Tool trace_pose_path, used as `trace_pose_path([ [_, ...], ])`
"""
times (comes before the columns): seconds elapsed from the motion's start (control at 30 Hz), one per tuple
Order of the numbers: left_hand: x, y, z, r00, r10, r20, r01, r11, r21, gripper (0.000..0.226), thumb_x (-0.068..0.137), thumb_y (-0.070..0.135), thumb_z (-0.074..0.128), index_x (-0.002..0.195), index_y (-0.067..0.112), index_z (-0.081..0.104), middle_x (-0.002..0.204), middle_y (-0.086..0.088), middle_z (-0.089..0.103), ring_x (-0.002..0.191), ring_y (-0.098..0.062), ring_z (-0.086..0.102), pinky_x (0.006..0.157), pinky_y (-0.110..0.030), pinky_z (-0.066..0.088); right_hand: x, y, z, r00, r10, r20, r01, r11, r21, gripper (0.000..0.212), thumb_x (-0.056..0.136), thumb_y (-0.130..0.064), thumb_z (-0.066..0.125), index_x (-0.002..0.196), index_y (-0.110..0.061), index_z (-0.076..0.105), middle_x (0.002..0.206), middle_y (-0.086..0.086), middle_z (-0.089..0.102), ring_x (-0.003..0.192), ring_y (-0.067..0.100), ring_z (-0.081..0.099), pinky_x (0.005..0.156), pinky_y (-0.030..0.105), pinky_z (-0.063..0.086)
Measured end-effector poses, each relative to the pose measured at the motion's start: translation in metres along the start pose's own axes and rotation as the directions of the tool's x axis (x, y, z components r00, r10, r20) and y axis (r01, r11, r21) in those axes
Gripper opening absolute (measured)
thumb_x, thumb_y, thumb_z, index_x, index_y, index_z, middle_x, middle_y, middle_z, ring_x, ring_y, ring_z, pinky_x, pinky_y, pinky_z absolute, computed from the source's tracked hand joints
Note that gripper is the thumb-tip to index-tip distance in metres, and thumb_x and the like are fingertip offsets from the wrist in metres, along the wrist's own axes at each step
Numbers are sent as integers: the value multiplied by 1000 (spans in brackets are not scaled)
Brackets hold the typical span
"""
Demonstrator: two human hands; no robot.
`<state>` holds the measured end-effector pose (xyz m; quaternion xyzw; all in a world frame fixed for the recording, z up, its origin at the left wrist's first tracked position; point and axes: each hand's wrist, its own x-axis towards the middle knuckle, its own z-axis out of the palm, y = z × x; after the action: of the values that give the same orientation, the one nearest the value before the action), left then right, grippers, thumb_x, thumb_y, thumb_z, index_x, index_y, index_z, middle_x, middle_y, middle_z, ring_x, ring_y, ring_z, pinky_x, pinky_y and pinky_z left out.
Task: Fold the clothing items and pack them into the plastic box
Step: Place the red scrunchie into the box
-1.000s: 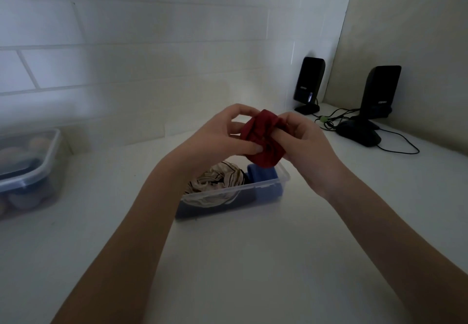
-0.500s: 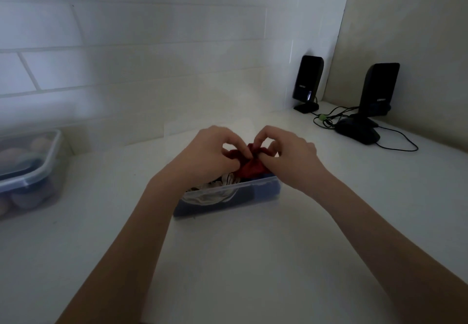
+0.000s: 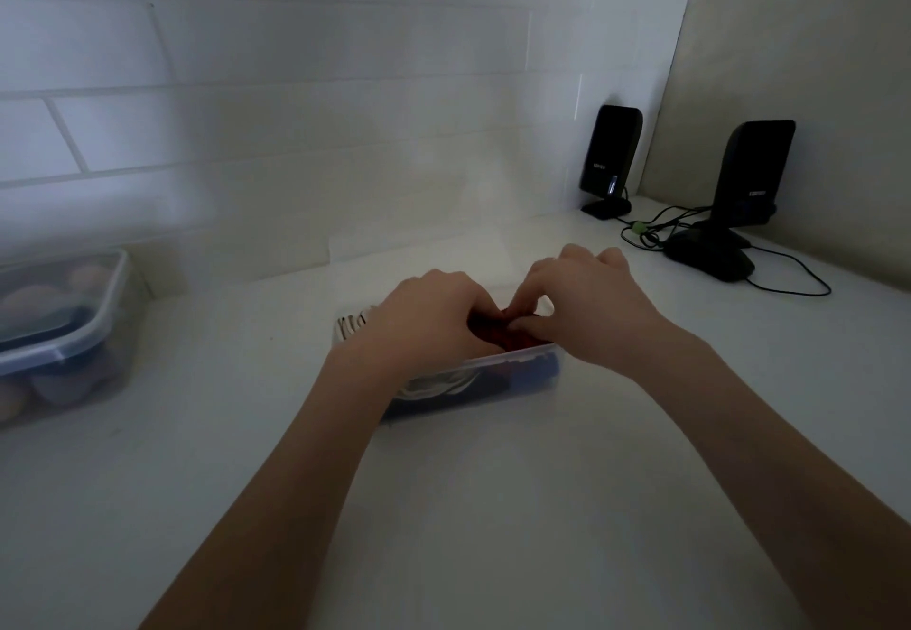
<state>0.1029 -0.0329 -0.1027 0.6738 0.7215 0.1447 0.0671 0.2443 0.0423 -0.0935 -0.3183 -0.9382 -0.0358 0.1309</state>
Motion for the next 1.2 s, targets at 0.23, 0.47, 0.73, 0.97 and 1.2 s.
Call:
trace_pose_path([
  [0.23,-1,-1,-3,999,3,50,-6,998,70,38,76,56,61,106,34,69,94,7,72,84,-14,63,81,-32,51,22,11,-1,916,66,397,-46,997,-59,52,59,-72,58,108,-56,57,112,-7,53,110,28,42,89,40,34],
  [0.47,2,-3,-1,997,36,62,-45,989,144,45,76,61,53,110,34,66,102,10,70,89,-14,61,87,-32,45,30,-12,-6,901,53,432,62,967,-248,22,84,-40,56,99,-27,67,82,-6,62,81,15,55,80,34,22],
  [0.73,-8,-7,-4,999,42,-20,-42,999,-21,36,74,50,66,107,36,67,99,13,70,89,-10,62,84,-29,49,34,-15,-3,874,74,481,46,971,-233,18,83,-34,60,96,-24,67,76,-5,60,73,15,53,77,31,31],
  [0.97,-5,-3,-3,1000,17,21,-18,997,72,47,70,59,65,109,32,66,99,10,70,90,-14,62,89,-35,48,34,-6,-26,830,14,557,-8,1000,-13,45,72,-35,74,115,-34,64,97,-8,67,91,14,62,88,32,51],
  [1.2,-16,-14,-19,999,37,-36,-42,988,-149,28,81,38,65,108,31,70,99,15,69,86,5,59,83,-18,49,35,-8,-31,896,52,441,-51,999,-16,34,78,-24,72,110,-29,66,101,-4,62,95,18,63,85,33,52],
])
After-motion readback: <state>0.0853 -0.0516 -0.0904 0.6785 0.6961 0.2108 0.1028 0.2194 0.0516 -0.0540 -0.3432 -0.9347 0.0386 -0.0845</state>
